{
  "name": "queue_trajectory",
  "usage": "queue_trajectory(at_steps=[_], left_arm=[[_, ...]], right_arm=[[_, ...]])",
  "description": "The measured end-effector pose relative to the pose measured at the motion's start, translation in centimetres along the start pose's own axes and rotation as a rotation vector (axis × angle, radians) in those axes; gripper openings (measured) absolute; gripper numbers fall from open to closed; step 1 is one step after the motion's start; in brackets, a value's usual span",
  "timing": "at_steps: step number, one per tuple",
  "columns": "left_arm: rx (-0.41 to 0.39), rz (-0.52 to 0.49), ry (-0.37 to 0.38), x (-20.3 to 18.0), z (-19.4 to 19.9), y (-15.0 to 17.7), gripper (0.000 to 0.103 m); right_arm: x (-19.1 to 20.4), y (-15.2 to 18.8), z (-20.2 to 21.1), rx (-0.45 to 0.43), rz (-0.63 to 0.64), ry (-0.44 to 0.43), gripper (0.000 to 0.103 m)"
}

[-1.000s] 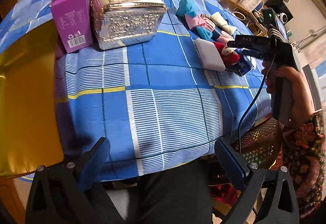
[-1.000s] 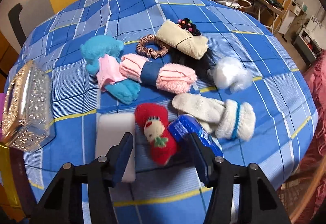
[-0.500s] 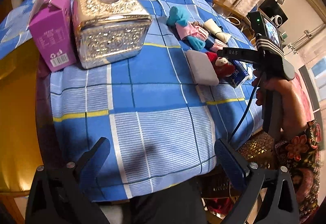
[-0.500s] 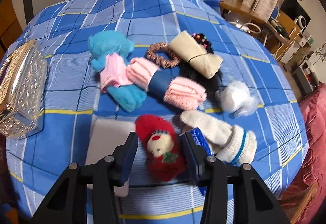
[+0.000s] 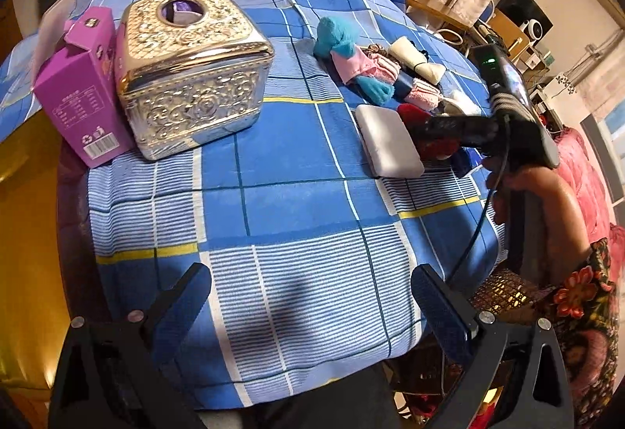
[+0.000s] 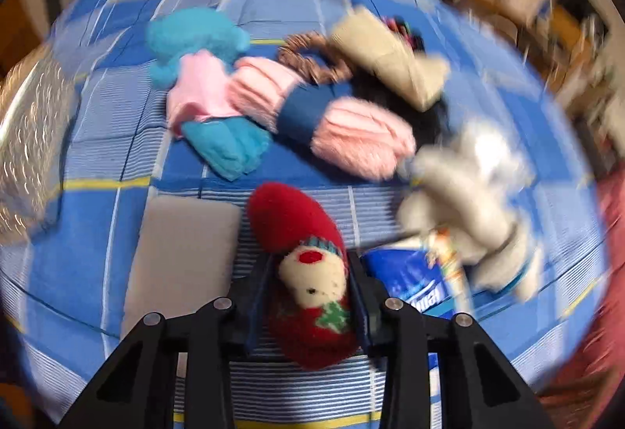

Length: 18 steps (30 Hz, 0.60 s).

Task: Organize soft objects
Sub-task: 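Grasp the red Santa plush with the right tool while the left tool approaches the white block, then close the left tool on the white rectangular block and lift it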

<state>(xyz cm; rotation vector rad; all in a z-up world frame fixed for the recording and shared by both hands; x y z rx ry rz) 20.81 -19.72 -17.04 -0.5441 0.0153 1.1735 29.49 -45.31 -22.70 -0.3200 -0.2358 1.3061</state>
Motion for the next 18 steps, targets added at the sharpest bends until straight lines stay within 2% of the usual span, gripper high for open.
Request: queue_trajectory(at_steps=[2, 4, 8, 10, 13, 18], left_arm=[[-0.011, -0.003, 0.000, -0.3, -0.5, -0.3, 0.103], [-0.016, -0.005, -0.003, -0.6, -0.9, -0.6, 0.103], [-0.026, -0.019, -0.016, -1.6, -2.1, -1.7, 0.103], [-0.024, -0.019, -0.039, -2.1, -3.1, -2.5, 0.103], [-0.009, -0.042, -0.057, -3.0, -4.7, -3.7, 0.102], [0.023, -0.065, -0.062, -5.1, -7.7, -6.3, 0.102]], right_arm=[[-1.4, -0.2, 0.0, 0.005, -0.087, -0.062, 0.028], [-1.9, -0.1, -0.1, 0.004, -0.115, -0.088, 0.027], [-1.1, 0.1, 0.2, -0.016, -0.075, -0.046, 0.022], [-1.0, 0.4, 0.6, -0.031, -0.080, -0.055, 0.020], [-2.0, 0.4, 1.2, -0.054, -0.145, -0.147, 0.019], [-3.0, 0.1, 2.6, -0.122, -0.198, -0.199, 0.019]])
Point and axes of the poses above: each gripper's, at about its wrist camera, not at the fingertips, and z roughly against the way its jaws point, x to its left, y to its underside, the point moved 3 cm from there along -z, roughly the way its jaws point, and after that the axes turned 3 degrees about y, right-handed, at the moved point
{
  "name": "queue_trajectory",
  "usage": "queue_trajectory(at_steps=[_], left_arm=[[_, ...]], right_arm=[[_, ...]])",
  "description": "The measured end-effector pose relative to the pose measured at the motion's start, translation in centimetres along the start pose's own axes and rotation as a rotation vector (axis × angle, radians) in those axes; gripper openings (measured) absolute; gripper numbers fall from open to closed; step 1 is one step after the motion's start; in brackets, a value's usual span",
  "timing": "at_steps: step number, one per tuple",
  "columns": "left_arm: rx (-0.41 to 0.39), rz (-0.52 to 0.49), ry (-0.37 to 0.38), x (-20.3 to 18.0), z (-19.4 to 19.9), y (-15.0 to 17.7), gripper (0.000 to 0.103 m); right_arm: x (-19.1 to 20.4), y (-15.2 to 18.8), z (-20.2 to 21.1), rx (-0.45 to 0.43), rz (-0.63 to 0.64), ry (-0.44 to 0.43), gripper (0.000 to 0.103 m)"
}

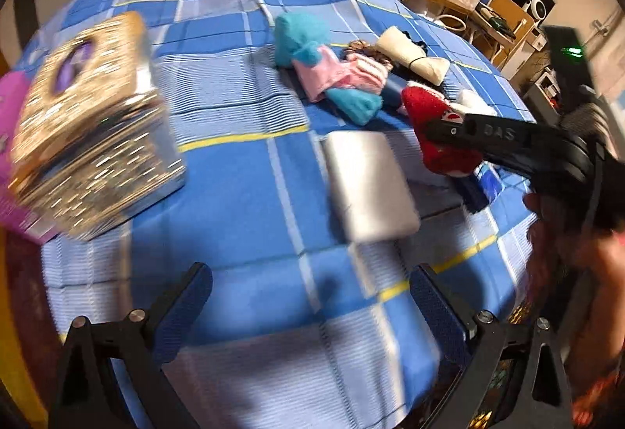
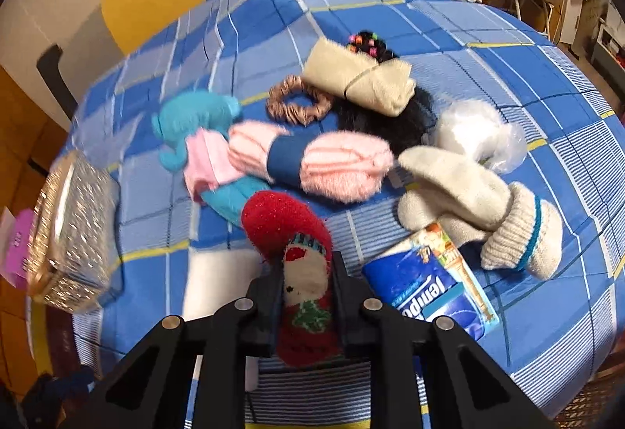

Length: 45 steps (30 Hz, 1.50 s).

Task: Organize soft objects
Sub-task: 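Close the left tool on the white rectangular block and lift it, then carry the white block into the gold tray and open the left tool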

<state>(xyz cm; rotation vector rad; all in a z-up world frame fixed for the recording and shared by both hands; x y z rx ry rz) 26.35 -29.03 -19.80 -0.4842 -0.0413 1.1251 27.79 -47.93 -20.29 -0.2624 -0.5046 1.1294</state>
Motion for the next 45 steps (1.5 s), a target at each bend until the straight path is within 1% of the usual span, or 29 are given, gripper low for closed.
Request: queue_trajectory(at_steps=[2, 5, 7, 10, 12, 13, 14, 16, 17, 18, 22, 24, 27, 31, 35, 37, 42, 45], left_arm=[[0.000, -0.010, -0.033, -0.7, -1.1, -1.2, 0.102], [0.012, -0.018, -0.057, -1.6, -2.7, -2.6, 0.102], [0.022, -0.023, -0.052, -2.3, -3.7, -3.5, 0.102], [0.018, -0.074, -0.077, -3.8, -5.1, -4.3, 0.095], [0.016, -0.119, -0.098, -4.5, -6.0, -4.5, 0.085], [0.019, -0.135, -0.109, -4.6, -6.3, -4.5, 0.084], [0.029, -0.151, -0.108, -4.7, -6.9, -4.4, 0.080], [0.032, -0.132, -0.055, -4.4, -7.1, -4.2, 0.072], [0.031, -0.119, -0.023, -4.2, -7.0, -4.2, 0.063], [0.030, -0.118, 0.003, -4.2, -6.8, -4.1, 0.057], [0.007, -0.164, 0.001, -4.2, -5.8, -3.6, 0.055], [0.002, -0.146, 0.012, -3.4, -5.3, -3.3, 0.054], [-0.009, -0.099, 0.045, -1.9, -4.0, -2.6, 0.054], [-0.049, -0.081, 0.083, -0.3, -1.0, -1.4, 0.054], [-0.096, -0.068, 0.108, 1.6, 2.7, -0.2, 0.054], [-0.132, -0.062, 0.116, 2.9, 5.1, 0.4, 0.054], [-0.212, -0.039, 0.113, 6.7, 10.4, 0.9, 0.054], [-0.260, 0.004, 0.090, 10.5, 13.6, 1.2, 0.054]], right_arm=[[-0.3, -0.3, 0.7, -0.029, -0.015, 0.000, 0.019], [-1.1, -0.8, 1.7, -0.076, -0.052, 0.003, 0.019], [-1.5, -1.0, 1.9, -0.090, -0.078, -0.004, 0.019], [-2.0, -1.2, 2.4, -0.116, -0.094, 0.025, 0.019], [-2.2, -1.1, 2.6, -0.123, -0.106, 0.008, 0.019], [-2.2, -1.0, 2.6, -0.122, -0.107, 0.004, 0.019], [-2.1, -1.0, 2.6, -0.118, -0.103, 0.004, 0.019], [-1.9, -0.9, 2.5, -0.115, -0.096, -0.001, 0.019], [-1.7, -1.0, 2.4, -0.116, -0.090, -0.003, 0.019], [-1.6, -1.0, 2.4, -0.118, -0.082, -0.003, 0.019], [-0.9, -1.0, 2.2, -0.116, -0.052, 0.002, 0.019], [-0.4, -0.9, 2.2, -0.116, -0.029, 0.003, 0.019], [0.2, -0.9, 2.2, -0.117, -0.001, -0.007, 0.019], [0.7, -0.8, 1.8, -0.106, 0.026, 0.002, 0.019], [0.9, -0.6, 1.4, -0.082, 0.032, -0.004, 0.019], [1.0, -0.5, 1.3, -0.078, 0.037, 0.000, 0.019], [1.6, -0.1, 1.0, -0.067, 0.073, 0.024, 0.019], [2.1, 0.0, 1.1, -0.078, 0.095, 0.033, 0.019]])
Point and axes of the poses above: each gripper's, at about its wrist camera, not at the fingertips, and z roughly against the way its jaws point, x to its left, y to its underside, the point moved 3 cm from there along -z, roughly the way its jaws point, and after that the axes turned 3 degrees about y, right-handed, at the moved point
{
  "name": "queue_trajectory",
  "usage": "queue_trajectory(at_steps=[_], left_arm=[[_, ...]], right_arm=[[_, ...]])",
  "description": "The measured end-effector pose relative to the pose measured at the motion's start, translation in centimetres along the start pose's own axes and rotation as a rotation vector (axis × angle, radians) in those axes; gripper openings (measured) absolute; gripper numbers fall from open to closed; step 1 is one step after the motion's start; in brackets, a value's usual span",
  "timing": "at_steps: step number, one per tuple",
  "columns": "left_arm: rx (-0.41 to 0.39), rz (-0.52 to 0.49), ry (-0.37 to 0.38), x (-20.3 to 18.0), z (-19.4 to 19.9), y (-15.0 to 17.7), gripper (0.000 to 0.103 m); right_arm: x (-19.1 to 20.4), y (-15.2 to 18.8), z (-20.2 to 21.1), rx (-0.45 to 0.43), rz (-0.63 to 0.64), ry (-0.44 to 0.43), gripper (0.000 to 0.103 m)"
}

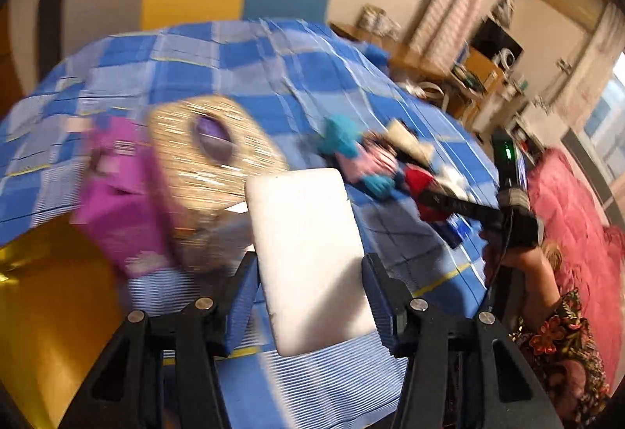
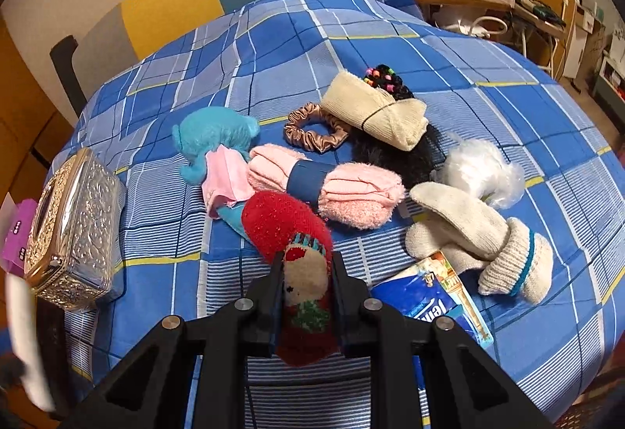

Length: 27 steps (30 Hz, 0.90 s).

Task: Organize soft objects
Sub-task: 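Carry the white block into the gold tray and open the left tool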

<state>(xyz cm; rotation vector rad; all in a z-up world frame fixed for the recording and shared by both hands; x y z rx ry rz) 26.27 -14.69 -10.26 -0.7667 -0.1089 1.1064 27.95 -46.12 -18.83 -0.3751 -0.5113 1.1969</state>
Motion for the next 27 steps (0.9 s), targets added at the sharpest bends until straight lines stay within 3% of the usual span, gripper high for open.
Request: queue_trajectory(at_steps=[5, 10, 19, 27], left_arm=[[-0.053, 0.068, -0.073, 6.8, 5.0, 0.1, 0.054], [-0.046, 0.152, -0.182, 15.0, 7.2, 1.3, 0.055], [0.102, 0.306, -0.343, 28.8, 4.8, 5.4, 0.055], [0.197, 0.299, -0.453, 34.2, 2.5, 7.0, 0.059]], right_arm=[[0.3, 0.2, -0.1, 0.002, 0.022, 0.019, 0.019], [0.1, -0.1, 0.3, -0.018, 0.004, 0.006, 0.019], [-0.9, -0.4, 0.8, -0.045, -0.062, 0.010, 0.019], [-0.3, -0.4, 0.6, -0.042, -0.037, 0.022, 0.019]])
Point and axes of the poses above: each gripper's, at about its wrist camera, not at the fingertips, and z roughly against the way its jaws point, x to its left, y to its underside, the point moved 3 cm from there along -z, roughly the way its jaws point, and after that the axes turned 3 degrees about y, right-handed, at the moved point
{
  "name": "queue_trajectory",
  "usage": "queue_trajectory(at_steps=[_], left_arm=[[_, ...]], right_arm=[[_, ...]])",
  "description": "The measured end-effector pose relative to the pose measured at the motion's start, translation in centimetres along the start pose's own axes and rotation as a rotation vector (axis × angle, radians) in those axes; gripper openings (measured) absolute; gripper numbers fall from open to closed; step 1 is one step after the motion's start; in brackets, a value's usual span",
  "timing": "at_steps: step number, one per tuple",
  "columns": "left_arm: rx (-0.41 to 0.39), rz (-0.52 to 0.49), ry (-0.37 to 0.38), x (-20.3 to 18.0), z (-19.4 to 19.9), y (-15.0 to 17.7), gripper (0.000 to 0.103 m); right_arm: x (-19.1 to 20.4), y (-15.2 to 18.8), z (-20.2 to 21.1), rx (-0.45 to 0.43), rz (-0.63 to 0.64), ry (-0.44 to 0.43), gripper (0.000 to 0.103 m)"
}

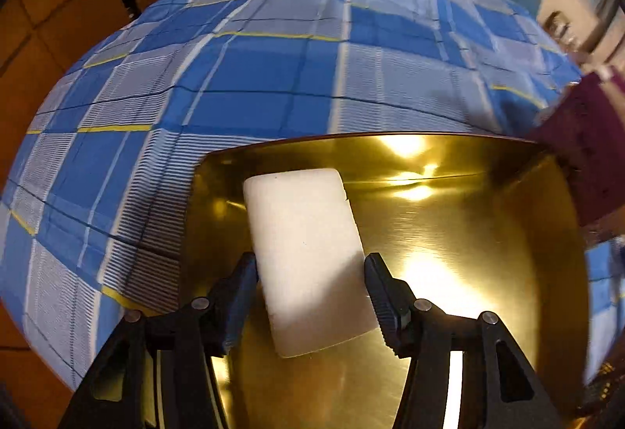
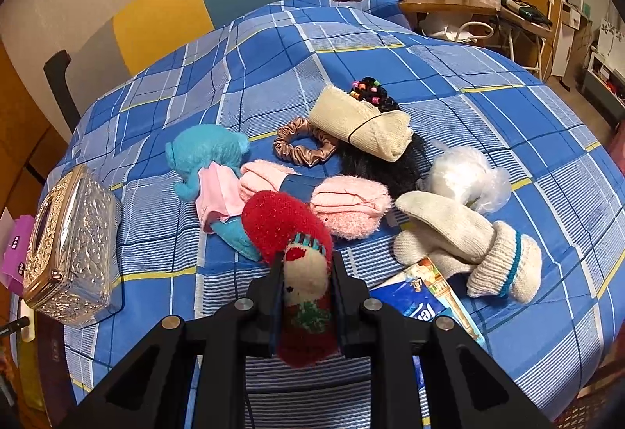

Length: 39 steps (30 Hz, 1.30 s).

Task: Organize soft objects
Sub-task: 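Carry the white block into the gold tray and open the left tool, then lower the red plush into the gold tray beside the block, open the right tool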

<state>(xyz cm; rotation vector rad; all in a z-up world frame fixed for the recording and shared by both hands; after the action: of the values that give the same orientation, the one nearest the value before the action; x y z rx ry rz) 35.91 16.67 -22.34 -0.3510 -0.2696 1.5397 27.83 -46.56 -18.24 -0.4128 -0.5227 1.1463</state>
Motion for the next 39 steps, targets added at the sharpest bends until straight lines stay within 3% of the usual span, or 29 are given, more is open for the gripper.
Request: queue_trajectory(at_steps=[4, 8, 12, 16, 22, 28, 32, 39], left_arm=[[-0.038, 0.001, -0.030, 0.6, 0.6, -0.2, 0.067], [-0.099, 0.020, 0.005, 0.5, 2.6, 0.1, 0.076], [-0.186, 0.066, 0.009, 0.2, 5.0, 1.1, 0.076], [-0.261, 0.120, 0.071, -1.0, 7.2, 3.4, 0.079], [-0.278, 0.119, 0.171, -3.6, 8.3, 6.8, 0.082], [-0.269, 0.104, 0.206, -5.4, 8.4, 8.8, 0.083], [-0.261, 0.133, 0.186, -5.0, 8.3, 9.8, 0.083], [-0.281, 0.227, 0.139, -3.0, 8.9, 11.5, 0.093]], right_arm=[[0.1, 0.0, -0.1, -0.001, 0.008, 0.003, 0.019], [0.2, 0.0, -0.3, 0.007, 0.015, 0.016, 0.019], [0.5, 0.0, -0.1, -0.005, 0.028, 0.015, 0.019], [0.9, 0.2, 0.4, -0.019, 0.028, -0.003, 0.019], [3.0, 0.6, 3.2, -0.074, 0.000, -0.092, 0.019], [9.3, 0.3, 8.5, -0.147, 0.094, -0.205, 0.019], [14.6, 0.6, 11.6, -0.182, 0.173, -0.286, 0.019], [27.9, 4.4, 15.7, -0.211, 0.401, -0.468, 0.019]])
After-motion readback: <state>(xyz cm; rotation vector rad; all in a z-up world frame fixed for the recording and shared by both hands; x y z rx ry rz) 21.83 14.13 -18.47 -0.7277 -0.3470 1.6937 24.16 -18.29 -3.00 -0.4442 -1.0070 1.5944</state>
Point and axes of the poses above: each gripper's, at about its wrist camera, not at the fingertips, and z roughly against the way its jaws point, x to its left, y to its underside, the point moved 3 cm from there along -z, roughly the way its jaws point, and after that the axes turned 3 degrees about y, right-handed, at the moved point
